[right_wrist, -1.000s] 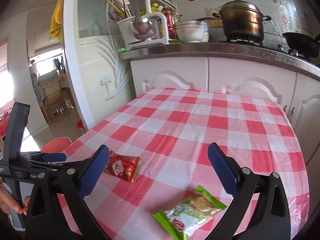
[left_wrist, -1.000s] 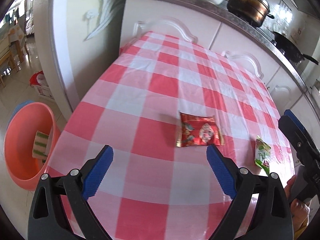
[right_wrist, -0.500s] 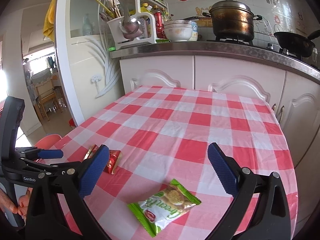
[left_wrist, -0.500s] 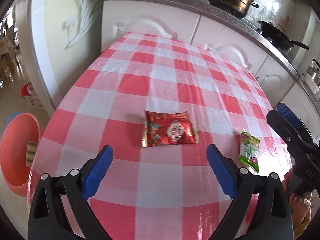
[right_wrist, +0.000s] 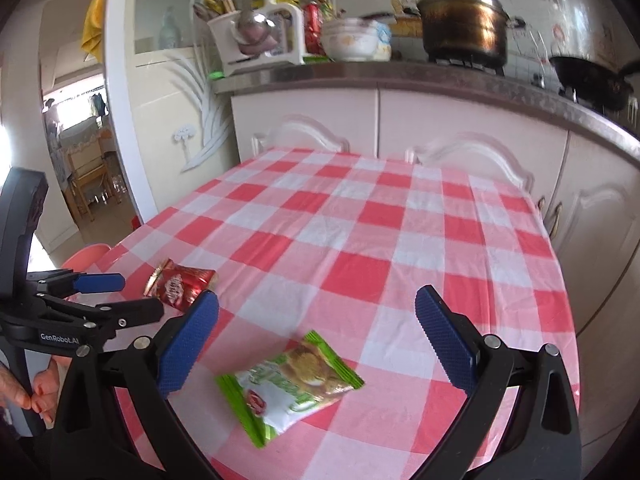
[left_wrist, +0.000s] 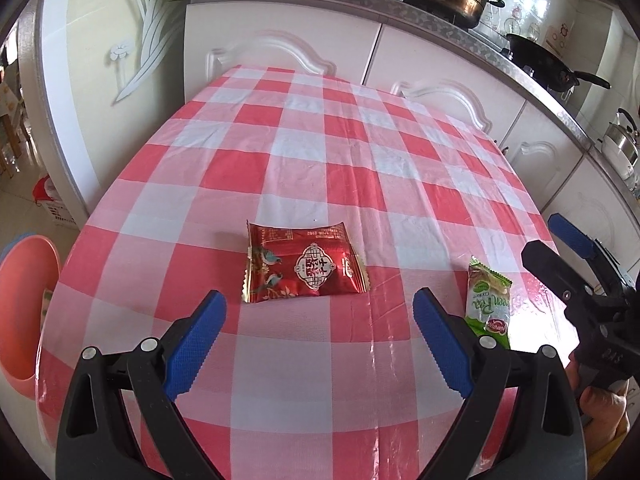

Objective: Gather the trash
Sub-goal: 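Bring the left tool to the red snack wrapper while the right tool approaches the green Green Peas bag, then close the left tool on the red wrapper while the right tool closes on the Green Peas bag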

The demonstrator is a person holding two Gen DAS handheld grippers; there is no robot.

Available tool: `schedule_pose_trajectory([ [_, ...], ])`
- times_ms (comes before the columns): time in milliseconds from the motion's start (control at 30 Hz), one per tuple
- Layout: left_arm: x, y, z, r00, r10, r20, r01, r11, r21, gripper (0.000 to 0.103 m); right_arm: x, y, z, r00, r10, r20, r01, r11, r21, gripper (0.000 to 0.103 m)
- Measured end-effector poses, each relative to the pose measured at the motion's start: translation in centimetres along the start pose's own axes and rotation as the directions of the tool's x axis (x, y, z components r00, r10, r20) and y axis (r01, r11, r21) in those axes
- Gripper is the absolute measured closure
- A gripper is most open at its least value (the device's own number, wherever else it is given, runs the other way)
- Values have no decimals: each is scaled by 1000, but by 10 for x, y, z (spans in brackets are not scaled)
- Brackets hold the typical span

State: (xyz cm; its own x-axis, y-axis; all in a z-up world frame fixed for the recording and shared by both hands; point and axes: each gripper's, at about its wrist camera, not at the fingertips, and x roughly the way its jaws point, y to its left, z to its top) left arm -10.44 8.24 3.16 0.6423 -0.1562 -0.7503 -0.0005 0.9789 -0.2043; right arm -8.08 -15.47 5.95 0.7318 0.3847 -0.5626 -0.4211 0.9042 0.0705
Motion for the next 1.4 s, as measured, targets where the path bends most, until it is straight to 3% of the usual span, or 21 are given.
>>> schedule_pose_trajectory([
  [200,4,-1,3,1000,5,9,-5,1000,3,10,12,-27,-7,994,66,-85,-59,995,83,4],
  [367,10,-3,5,1000,14,3,-14,1000,9,10,23,-36,-11,968,189,-163,-169,977,132,4],
  [533,22,-5,7,999,34,-7,-34,999,27,10,31,-28,-15,955,203,-214,-183,977,109,4],
  [900,39,-7,13,999,47,-13,-46,998,37,10,44,5,-23,946,140,-292,-168,983,-73,4],
  [1400,49,-6,17,999,44,-3,-44,998,48,10,54,9,-24,943,61,-328,-109,985,-131,4],
])
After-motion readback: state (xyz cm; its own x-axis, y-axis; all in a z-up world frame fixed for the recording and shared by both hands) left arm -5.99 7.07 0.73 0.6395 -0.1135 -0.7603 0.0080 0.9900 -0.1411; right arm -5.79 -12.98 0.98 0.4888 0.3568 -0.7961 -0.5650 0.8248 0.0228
